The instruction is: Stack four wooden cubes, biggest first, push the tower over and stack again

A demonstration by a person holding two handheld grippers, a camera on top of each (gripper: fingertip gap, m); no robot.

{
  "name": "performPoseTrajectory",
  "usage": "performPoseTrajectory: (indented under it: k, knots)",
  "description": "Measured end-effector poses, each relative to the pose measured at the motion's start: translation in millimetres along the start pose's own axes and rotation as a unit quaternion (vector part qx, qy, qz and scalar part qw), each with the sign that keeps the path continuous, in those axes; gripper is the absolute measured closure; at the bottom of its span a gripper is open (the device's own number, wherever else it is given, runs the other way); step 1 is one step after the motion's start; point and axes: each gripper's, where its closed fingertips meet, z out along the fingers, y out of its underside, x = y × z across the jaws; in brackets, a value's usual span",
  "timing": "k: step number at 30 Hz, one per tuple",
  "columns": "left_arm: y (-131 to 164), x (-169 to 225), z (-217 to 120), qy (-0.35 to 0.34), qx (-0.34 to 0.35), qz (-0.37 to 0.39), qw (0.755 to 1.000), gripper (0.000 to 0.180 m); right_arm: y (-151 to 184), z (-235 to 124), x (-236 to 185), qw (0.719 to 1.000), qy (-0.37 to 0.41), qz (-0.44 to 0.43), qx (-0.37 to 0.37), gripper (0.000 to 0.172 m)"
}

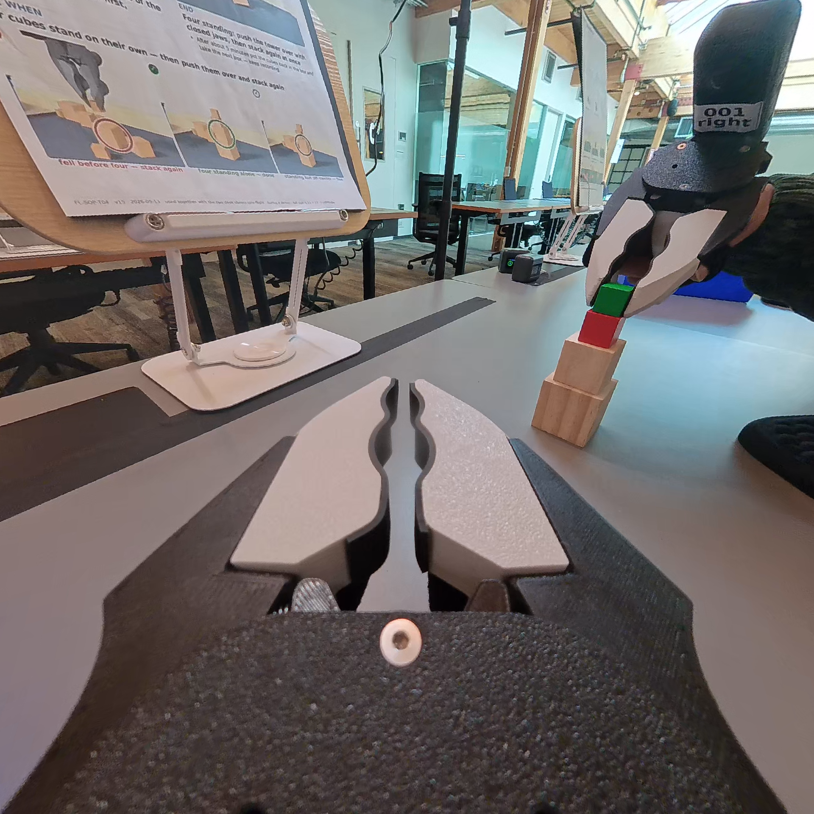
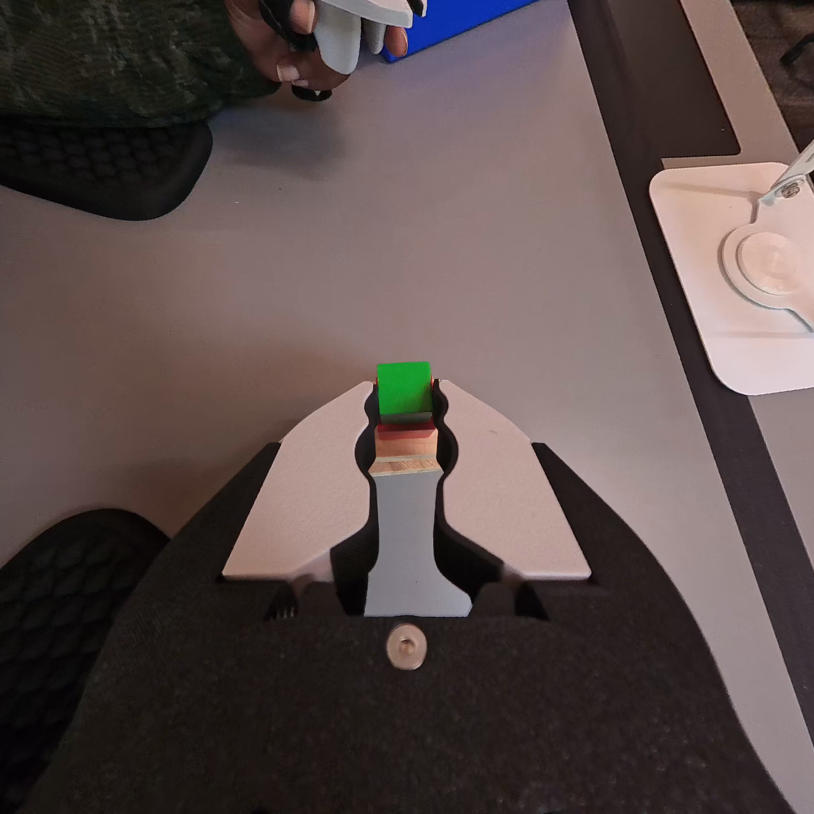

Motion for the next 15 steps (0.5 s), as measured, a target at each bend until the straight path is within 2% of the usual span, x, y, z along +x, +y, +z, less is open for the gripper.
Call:
performPoseTrajectory:
  k: [15]
  knots:
    - [0.2,0.8,0.3,0.001,0.000,0.001,1.000,0.176,-0.3,-0.9,0.7,1.000,0.001,-0.003,0.002,0.142]
